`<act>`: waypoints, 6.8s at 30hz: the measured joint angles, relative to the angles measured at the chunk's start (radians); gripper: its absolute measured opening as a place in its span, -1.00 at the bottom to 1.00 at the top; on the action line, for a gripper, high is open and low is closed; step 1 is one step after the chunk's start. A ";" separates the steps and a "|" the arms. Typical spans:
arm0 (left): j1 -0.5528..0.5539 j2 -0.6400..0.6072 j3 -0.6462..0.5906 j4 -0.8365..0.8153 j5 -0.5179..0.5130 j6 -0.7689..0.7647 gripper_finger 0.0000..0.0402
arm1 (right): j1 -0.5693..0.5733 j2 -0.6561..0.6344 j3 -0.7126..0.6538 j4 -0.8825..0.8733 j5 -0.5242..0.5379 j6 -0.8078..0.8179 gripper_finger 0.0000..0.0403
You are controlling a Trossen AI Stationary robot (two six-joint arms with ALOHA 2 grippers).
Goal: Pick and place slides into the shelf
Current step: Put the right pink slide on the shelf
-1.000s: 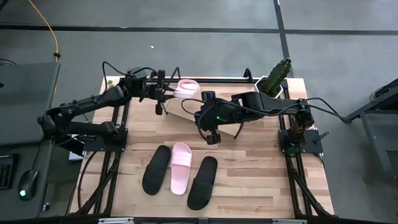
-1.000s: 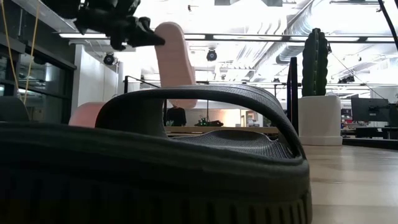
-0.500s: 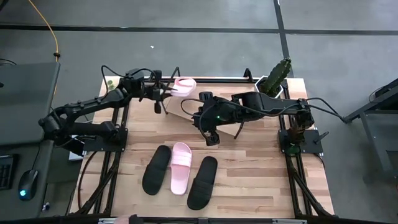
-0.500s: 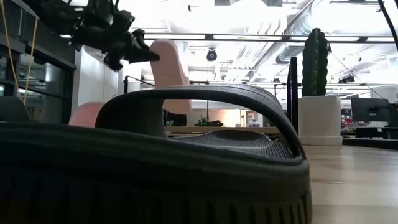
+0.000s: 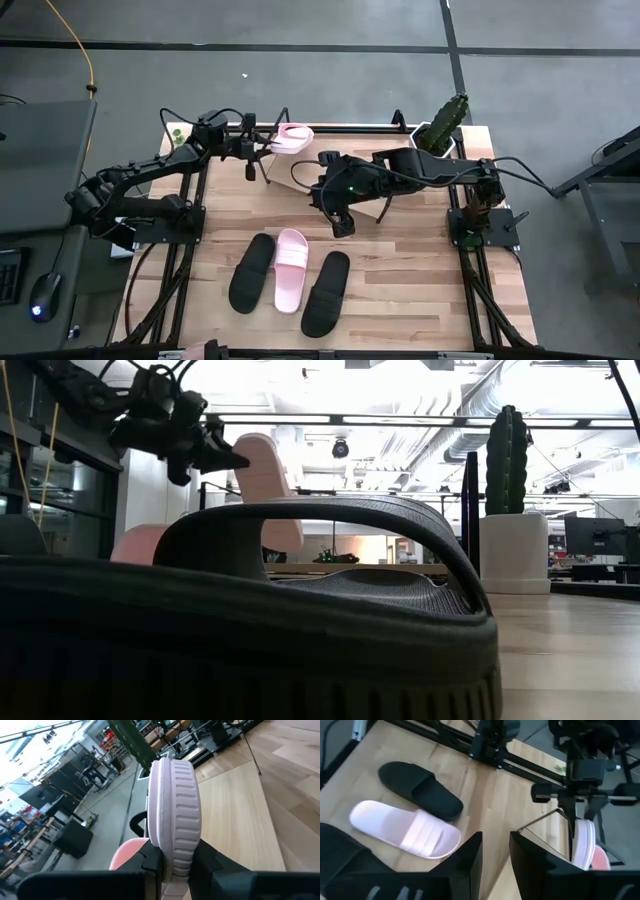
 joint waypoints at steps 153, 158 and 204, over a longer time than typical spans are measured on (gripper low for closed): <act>-0.001 -0.197 0.152 -0.667 0.002 -0.574 0.32 | -0.169 0.166 0.000 -0.160 -0.062 0.020 -0.57; -0.036 -0.146 0.141 -0.610 -0.058 -0.565 0.32 | -0.172 0.166 0.000 -0.156 -0.065 0.020 -0.57; -0.308 0.373 0.453 -0.775 -0.529 -0.315 0.32 | -0.133 0.162 0.000 -0.299 -0.066 0.027 -0.57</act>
